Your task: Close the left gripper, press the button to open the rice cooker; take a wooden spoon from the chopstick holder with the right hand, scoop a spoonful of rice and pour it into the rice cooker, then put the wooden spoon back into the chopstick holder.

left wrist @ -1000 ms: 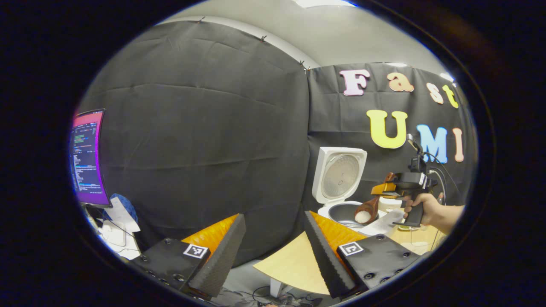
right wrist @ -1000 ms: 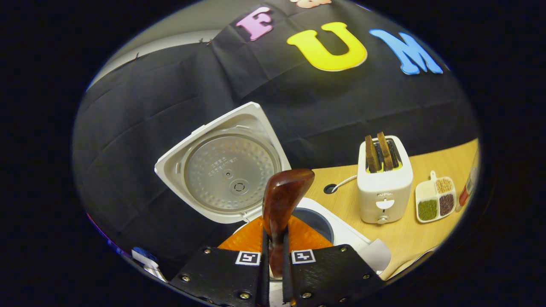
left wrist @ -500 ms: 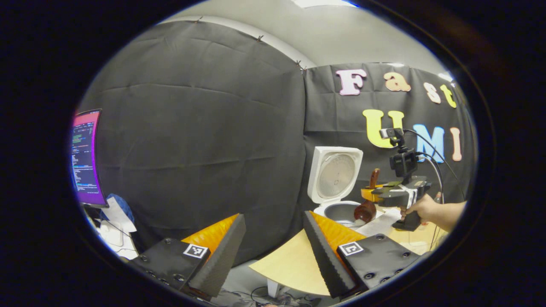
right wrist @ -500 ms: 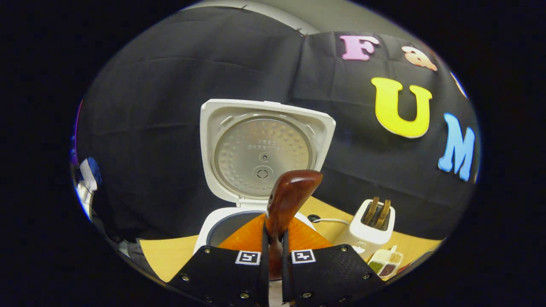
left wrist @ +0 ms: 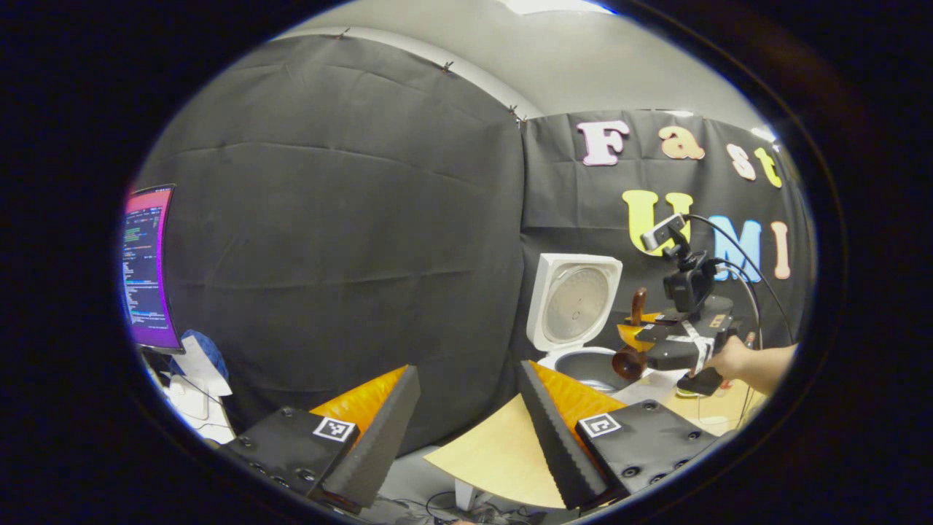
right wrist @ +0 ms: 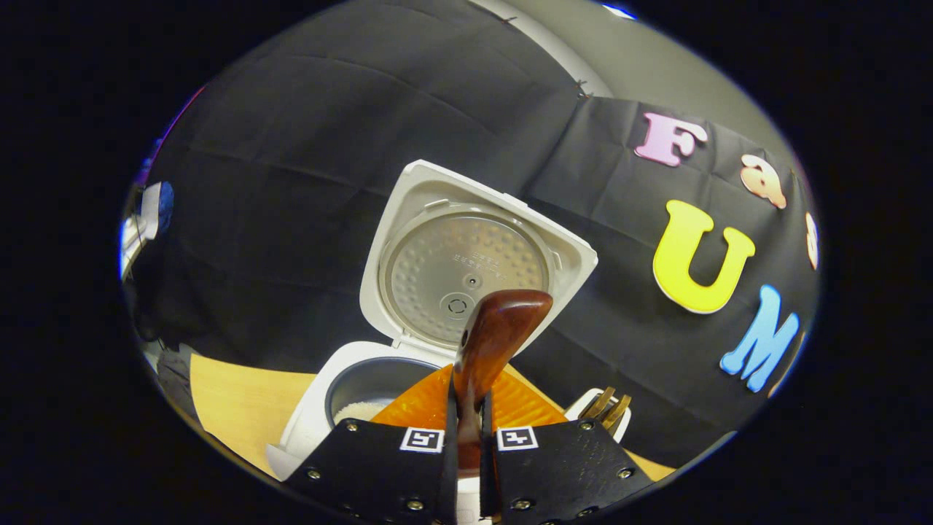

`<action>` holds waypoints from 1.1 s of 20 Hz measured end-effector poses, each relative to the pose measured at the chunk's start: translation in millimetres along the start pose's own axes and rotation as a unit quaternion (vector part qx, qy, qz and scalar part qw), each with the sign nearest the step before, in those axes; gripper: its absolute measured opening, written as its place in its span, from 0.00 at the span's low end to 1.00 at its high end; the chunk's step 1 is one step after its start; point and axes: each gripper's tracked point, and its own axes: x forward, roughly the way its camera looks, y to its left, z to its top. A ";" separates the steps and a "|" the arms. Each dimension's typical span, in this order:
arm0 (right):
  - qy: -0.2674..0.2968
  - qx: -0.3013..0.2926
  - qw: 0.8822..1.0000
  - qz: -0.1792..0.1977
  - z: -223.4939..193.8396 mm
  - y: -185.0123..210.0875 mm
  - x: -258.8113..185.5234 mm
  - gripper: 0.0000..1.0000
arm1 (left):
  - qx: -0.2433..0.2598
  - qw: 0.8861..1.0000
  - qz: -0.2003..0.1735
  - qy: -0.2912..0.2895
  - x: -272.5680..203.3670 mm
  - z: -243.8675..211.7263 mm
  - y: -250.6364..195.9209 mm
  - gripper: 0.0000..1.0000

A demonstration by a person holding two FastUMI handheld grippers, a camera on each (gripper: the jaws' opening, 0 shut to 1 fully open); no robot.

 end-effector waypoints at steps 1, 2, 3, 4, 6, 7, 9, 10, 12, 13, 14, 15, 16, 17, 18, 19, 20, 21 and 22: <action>0.002 0.050 0.999 0.008 3.8 -2.0 -2.4 0.12 | 0.000 1.000 -0.001 -0.002 1.3 0.4 -1.5 0.96; 0.003 0.104 0.994 0.014 6.8 -4.4 -4.6 0.12 | 0.000 1.000 -0.002 -0.003 1.6 1.5 -2.0 0.96; 0.003 0.154 0.988 0.020 8.7 -7.2 -5.7 0.12 | 0.000 1.000 -0.004 -0.004 3.8 2.5 -4.4 0.96; 0.001 0.197 0.980 0.023 10.5 -12.6 -7.4 0.12 | 0.001 1.000 -0.006 -0.005 4.5 4.0 -7.0 0.95; -0.001 0.255 0.967 0.021 10.6 -27.1 -16.4 0.12 | 0.003 1.000 -0.011 -0.007 6.2 4.9 -10.9 0.96; -0.005 0.272 0.962 0.015 11.0 -33.8 -21.6 0.12 | 0.003 1.000 -0.014 -0.008 6.6 5.5 -14.2 0.96; -0.015 0.305 0.952 0.010 14.8 -46.5 -34.0 0.12 | 0.003 1.000 -0.021 -0.012 7.0 8.2 -19.8 0.96; -0.021 0.330 0.944 0.013 17.1 -51.8 -40.6 0.12 | 0.002 1.000 -0.025 -0.015 8.4 10.7 -23.1 0.95; -0.028 0.374 0.927 0.012 20.3 -64.1 -54.6 0.12 | 0.001 0.999 -0.034 -0.020 13.7 15.2 -31.3 0.96; -0.031 0.386 0.922 0.006 20.6 -74.6 -62.7 0.12 | 0.001 0.999 -0.039 -0.023 18.2 17.2 -35.6 0.95; -0.035 0.392 0.919 -0.003 20.9 -85.2 -70.9 0.12 | 0.001 0.999 -0.044 -0.027 21.1 21.3 -41.8 0.96; -0.039 0.395 0.918 -0.011 20.7 -95.1 -80.3 0.12 | 0.002 0.998 -0.049 -0.032 23.6 24.8 -46.3 0.96; -0.043 0.395 0.917 -0.018 20.7 -105.3 -90.3 0.12 | 0.003 0.998 -0.054 -0.036 24.5 29.1 -51.5 0.96; -0.048 0.394 0.917 -0.028 17.0 -114.4 -96.7 0.12 | 0.004 0.997 -0.059 -0.040 25.0 32.2 -56.6 0.95; -0.050 0.391 0.918 -0.039 16.0 -125.8 -105.6 0.12 | 0.005 0.997 -0.065 -0.042 25.9 35.9 -62.0 0.95; -0.052 0.387 0.919 -0.051 11.4 -135.7 -113.8 0.12 | 0.005 0.996 -0.071 -0.045 28.0 38.4 -67.6 0.96; -0.052 0.383 0.920 -0.064 7.6 -147.0 -123.2 0.12 | 0.006 0.996 -0.077 -0.047 29.4 41.9 -73.9 0.95; -0.054 0.381 0.920 -0.076 2.7 -156.8 -132.1 0.12 | 0.006 0.995 -0.083 -0.049 29.6 44.0 -78.9 0.96; -0.055 0.380 0.919 -0.087 -1.8 -167.1 -140.9 0.12 | 0.007 0.995 -0.090 -0.052 31.3 47.5 -85.6 0.95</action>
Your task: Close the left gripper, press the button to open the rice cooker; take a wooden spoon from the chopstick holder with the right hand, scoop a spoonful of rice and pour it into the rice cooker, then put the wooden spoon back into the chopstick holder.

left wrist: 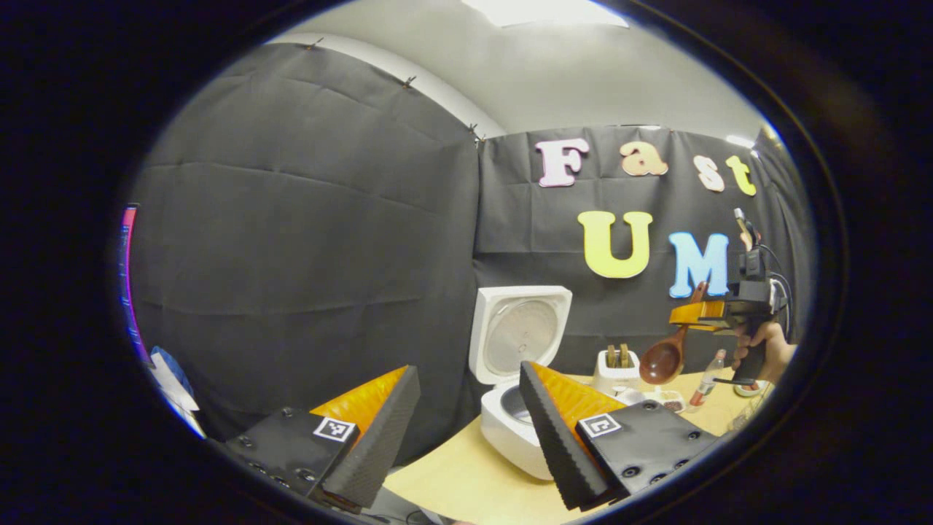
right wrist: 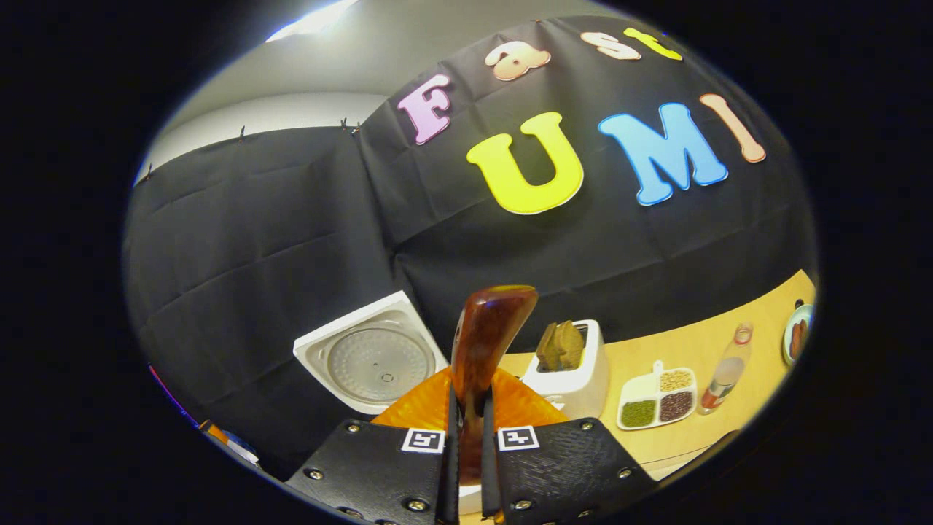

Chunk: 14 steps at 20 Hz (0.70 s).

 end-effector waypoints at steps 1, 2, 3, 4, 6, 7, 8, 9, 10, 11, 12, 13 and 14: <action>-0.004 0.001 1.000 -0.010 2.4 -11.5 -6.5 0.12 | 0.001 1.000 -0.006 -0.004 2.9 3.1 -7.7 0.96; -0.007 0.001 1.000 -0.020 5.7 -23.7 -14.0 0.12 | 0.003 1.000 -0.013 -0.007 4.5 6.6 -14.1 0.96; -0.012 0.001 0.999 -0.032 9.6 -36.0 -22.7 0.12 | 0.004 1.000 -0.020 -0.011 5.6 10.9 -20.9 0.95; -0.016 -0.001 0.999 -0.044 13.8 -48.5 -31.6 0.12 | 0.005 1.000 -0.025 -0.014 9.2 15.0 -26.9 0.96; -0.028 -0.003 0.997 -0.068 23.6 -76.1 -49.5 0.12 | 0.007 0.999 -0.039 -0.018 13.9 20.3 -41.1 0.96; -0.033 -0.005 0.996 -0.081 27.0 -89.0 -60.8 0.12 | 0.006 0.999 -0.045 -0.019 17.1 20.3 -47.9 0.95; -0.039 -0.008 0.995 -0.096 31.1 -103.1 -72.4 0.12 | 0.007 0.998 -0.051 -0.020 20.7 21.8 -55.6 0.95; -0.043 -0.009 0.993 -0.110 35.6 -115.6 -83.0 0.12 | 0.007 0.998 -0.057 -0.021 23.7 23.0 -62.1 0.95; -0.047 -0.010 0.991 -0.125 38.1 -129.8 -94.3 0.12 | 0.006 0.998 -0.064 -0.022 29.1 24.7 -71.1 0.95; -0.051 -0.009 0.989 -0.139 41.5 -145.0 -107.8 0.12 | 0.006 0.997 -0.070 -0.023 31.6 26.0 -78.1 0.95; -0.056 -0.007 0.987 -0.153 44.3 -159.7 -120.1 0.12 | 0.006 0.997 -0.076 -0.025 34.5 29.7 -85.5 0.95; -0.059 -0.004 0.984 -0.166 45.1 -169.9 -132.0 0.12 | 0.006 0.996 -0.082 -0.030 36.9 32.4 -92.7 0.95; -0.063 -0.002 0.982 -0.179 47.3 -183.2 -145.0 0.12 | 0.007 0.996 -0.086 -0.033 38.7 35.9 -100.0 0.95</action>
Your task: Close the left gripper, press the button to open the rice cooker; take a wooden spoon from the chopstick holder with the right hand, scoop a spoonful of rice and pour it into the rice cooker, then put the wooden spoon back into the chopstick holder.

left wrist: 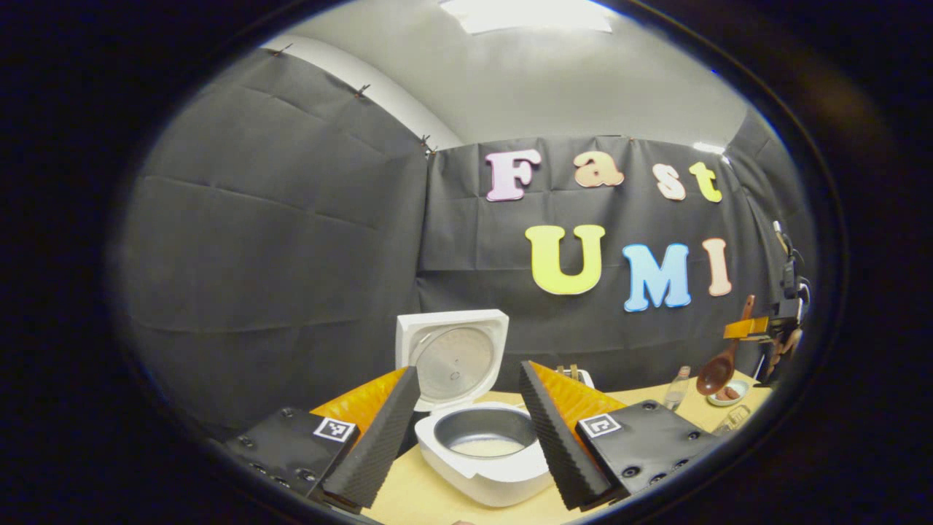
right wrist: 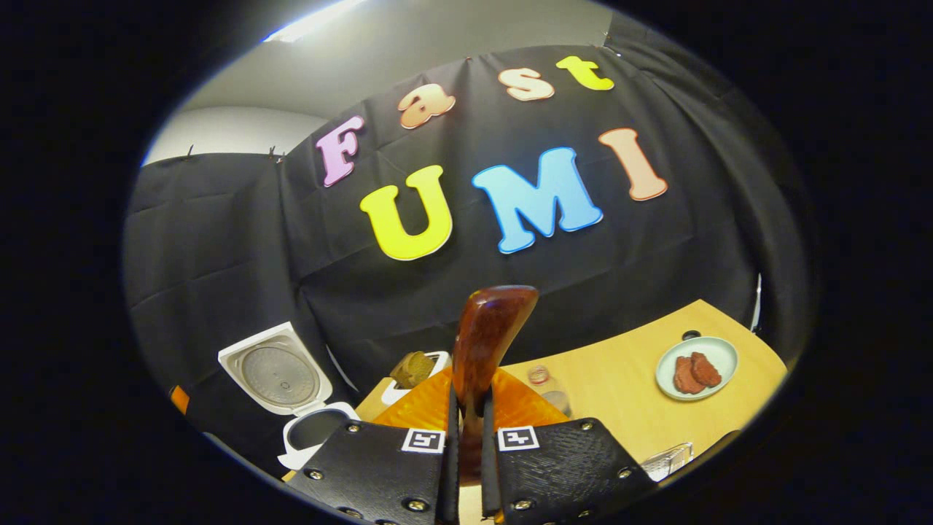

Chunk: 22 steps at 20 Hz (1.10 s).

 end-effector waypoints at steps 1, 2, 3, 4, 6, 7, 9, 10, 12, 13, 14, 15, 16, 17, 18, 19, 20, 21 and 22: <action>-0.003 0.001 1.000 -0.013 2.9 -16.4 -6.1 0.12 | -0.001 1.000 -0.005 -0.002 3.1 1.3 -6.9 0.95; -0.004 0.001 1.000 -0.026 5.0 -32.4 -11.9 0.12 | -0.001 1.000 -0.008 -0.003 6.1 4.1 -12.8 0.95; -0.006 0.003 0.999 -0.038 6.1 -47.1 -19.5 0.12 | -0.002 1.000 -0.013 -0.005 9.3 5.5 -19.4 0.95; -0.007 0.004 0.999 -0.050 6.2 -61.5 -25.8 0.12 | -0.002 1.000 -0.016 -0.006 12.4 7.4 -27.1 0.95; -0.007 0.009 0.997 -0.071 6.5 -86.9 -31.7 0.12 | 0.003 1.000 -0.023 -0.008 14.8 7.3 -38.9 0.95; -0.005 0.010 0.997 -0.081 3.1 -99.1 -35.7 0.12 | 0.005 1.000 -0.026 -0.007 16.1 5.7 -44.4 0.95; 0.002 0.011 0.995 -0.101 -5.1 -122.4 -41.8 0.12 | 0.007 0.999 -0.032 -0.007 17.5 5.8 -54.9 0.95; 0.005 0.011 0.994 -0.110 -9.2 -133.4 -44.2 0.12 | 0.008 0.999 -0.034 -0.007 18.3 6.0 -59.5 0.95; 0.014 0.013 0.992 -0.122 -20.9 -150.0 -47.9 0.12 | 0.014 0.999 -0.040 -0.005 18.1 4.9 -68.2 0.95; 0.021 0.013 0.991 -0.128 -29.4 -158.4 -50.5 0.12 | 0.018 0.999 -0.042 -0.005 18.9 4.1 -71.6 0.95; 0.028 0.012 0.990 -0.135 -36.4 -166.3 -51.8 0.12 | 0.021 0.999 -0.043 -0.004 19.7 3.3 -74.7 0.95; 0.035 0.010 0.989 -0.142 -44.8 -175.4 -52.2 0.12 | 0.023 0.999 -0.044 -0.002 20.6 1.2 -77.9 0.96; 0.044 0.009 0.988 -0.148 -53.8 -182.6 -53.0 0.12 | 0.024 0.999 -0.045 -0.001 20.7 1.2 -80.1 0.95; 0.051 0.009 0.987 -0.154 -63.6 -187.9 -53.3 0.12 | 0.024 0.999 -0.045 0.000 20.9 0.1 -81.5 0.95; 0.059 0.011 0.986 -0.156 -72.0 -191.7 -52.7 0.12 | 0.025 0.999 -0.044 0.001 21.3 -0.2 -81.9 0.95; 0.064 0.013 0.985 -0.159 -81.1 -195.8 -52.4 0.12 | 0.028 0.999 -0.043 0.001 21.6 -1.1 -81.9 0.95; 0.070 0.014 0.984 -0.162 -90.1 -200.0 -51.2 0.12 | 0.031 0.999 -0.042 0.003 21.7 -1.7 -82.0 0.96; 0.076 0.016 0.983 -0.167 -99.0 -204.0 -50.2 0.12 | 0.034 0.999 -0.041 0.004 22.0 -3.0 -81.8 0.96; 0.085 0.020 0.981 -0.174 -109.4 -208.2 -49.4 0.12 | 0.038 0.998 -0.040 0.004 22.4 -2.5 -80.5 0.96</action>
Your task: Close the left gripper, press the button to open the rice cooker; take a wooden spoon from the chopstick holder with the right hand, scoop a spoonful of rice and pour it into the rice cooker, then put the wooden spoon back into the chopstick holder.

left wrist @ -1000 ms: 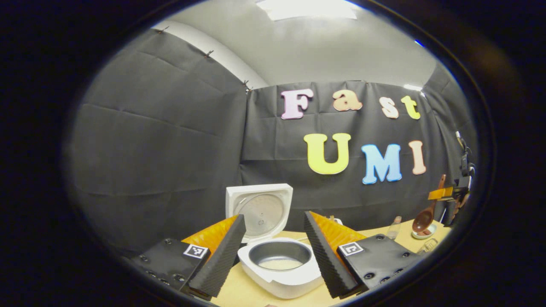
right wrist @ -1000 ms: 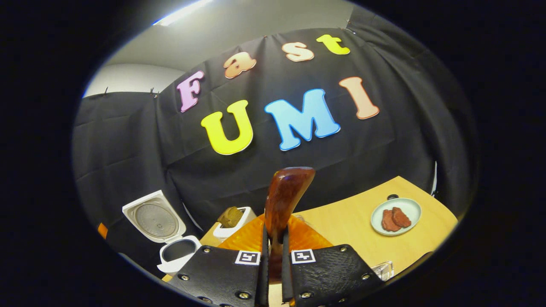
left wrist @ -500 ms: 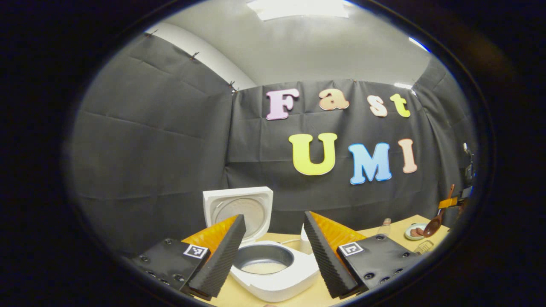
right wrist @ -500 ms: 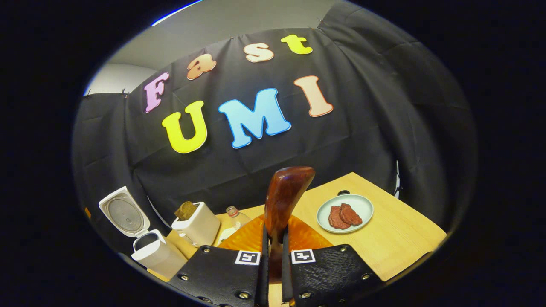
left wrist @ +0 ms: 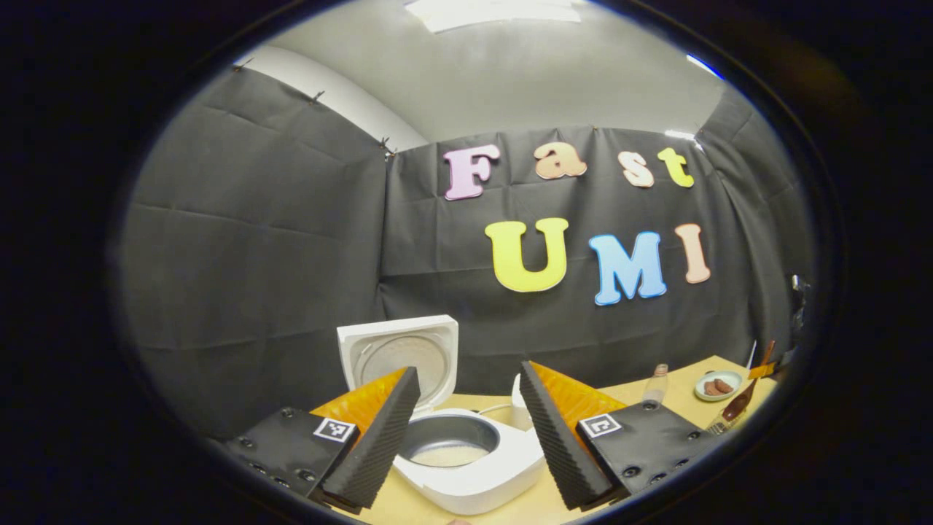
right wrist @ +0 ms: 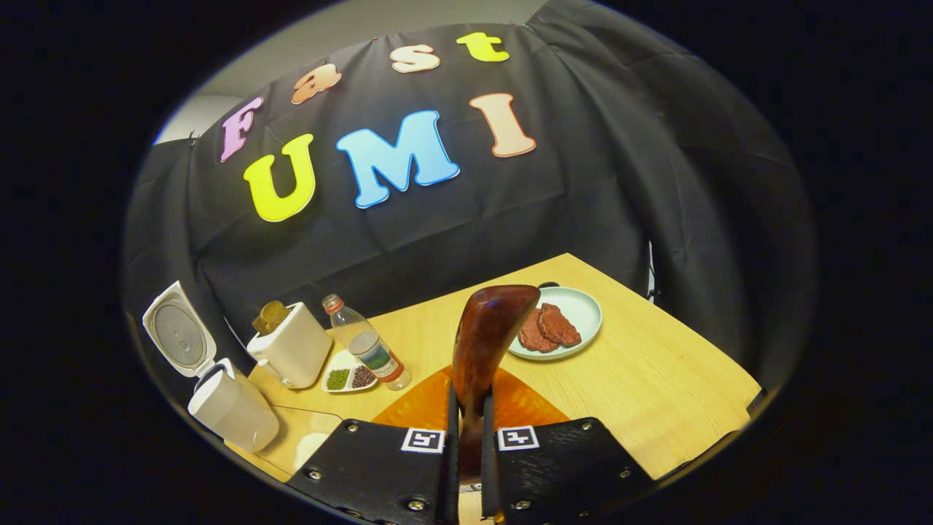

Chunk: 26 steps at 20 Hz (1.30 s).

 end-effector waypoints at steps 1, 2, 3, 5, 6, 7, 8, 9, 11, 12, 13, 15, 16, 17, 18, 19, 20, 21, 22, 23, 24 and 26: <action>0.010 0.005 1.000 -0.004 -8.4 -2.8 3.3 0.13 | 0.003 1.000 0.002 -0.001 0.7 1.1 2.0 0.95; 0.021 0.012 1.000 -0.005 -16.6 -3.7 3.8 0.13 | 0.005 1.000 0.005 -0.001 0.8 2.2 4.4 0.96; 0.031 0.023 0.999 -0.001 -22.3 -1.7 5.5 0.13 | 0.004 1.000 0.007 0.000 1.6 -0.3 4.6 0.96; 0.044 0.048 0.998 0.008 -29.7 1.3 3.8 0.15 | 0.000 1.000 0.009 0.004 2.9 -5.1 7.3 0.95; 0.038 0.055 0.998 0.007 -31.3 0.5 2.9 0.17 | -0.002 1.000 0.010 0.006 4.7 -6.2 8.7 0.96; 0.030 0.056 0.998 0.006 -24.0 -0.9 1.7 0.21 | -0.004 1.000 0.012 0.006 6.3 -6.3 11.2 0.96; 0.023 0.050 0.998 -0.003 -18.9 -5.1 -1.3 0.31 | -0.005 1.000 0.013 0.003 7.6 -4.9 12.2 0.96; 0.016 0.037 0.999 -0.009 -15.5 -9.0 -6.4 0.57 | -0.005 1.000 0.013 0.001 9.3 -4.6 14.2 0.95; -0.006 0.004 0.999 -0.036 -1.7 -20.3 -15.4 1.00 | -0.004 1.000 0.015 -0.002 15.1 -4.0 17.6 0.96; -0.020 -0.011 0.999 -0.050 8.1 -25.2 -26.6 0.99 | -0.005 1.000 0.016 -0.002 18.9 -3.8 20.1 0.95; -0.035 -0.025 0.997 -0.061 19.8 -28.2 -34.1 0.98 | -0.005 1.000 0.020 -0.001 22.8 -4.8 21.7 0.96; -0.058 -0.045 0.995 -0.074 39.9 -30.0 -51.3 0.98 | 0.000 0.999 0.032 0.000 35.4 -5.4 29.8 0.96; -0.070 -0.052 0.993 -0.077 49.9 -29.9 -59.9 0.98 | 0.001 0.999 0.038 0.001 42.4 -5.6 34.2 0.96; -0.082 -0.059 0.992 -0.081 59.8 -29.4 -68.6 0.98 | 0.001 0.999 0.044 0.002 50.0 -4.7 38.7 0.96; -0.094 -0.066 0.990 -0.085 68.5 -29.5 -75.9 0.98 | -0.001 0.999 0.049 0.002 59.3 -3.5 42.1 0.96; -0.103 -0.072 0.988 -0.090 74.0 -28.7 -82.8 0.98 | -0.003 0.998 0.055 0.003 68.5 -2.1 46.4 0.96; -0.110 -0.076 0.987 -0.094 79.3 -28.3 -88.8 0.98 | -0.005 0.998 0.060 0.003 78.7 0.4 51.1 0.96; -0.115 -0.078 0.986 -0.095 81.8 -26.6 -93.6 0.98 | -0.004 0.998 0.069 0.003 89.2 1.8 57.6 0.96; -0.118 -0.078 0.985 -0.099 83.4 -25.8 -97.4 0.98 | -0.001 0.997 0.078 0.004 99.6 5.6 65.6 0.95; -0.121 -0.080 0.984 -0.103 85.3 -25.2 -101.1 0.98 | 0.002 0.996 0.087 0.003 112.7 7.0 70.9 0.95; -0.123 -0.083 0.983 -0.107 85.9 -25.2 -104.6 0.98 | 0.004 0.995 0.097 -0.001 124.1 11.9 78.4 0.95; -0.127 -0.088 0.981 -0.115 85.3 -23.4 -111.2 0.98 | 0.001 0.994 0.108 -0.005 149.0 21.5 90.9 0.96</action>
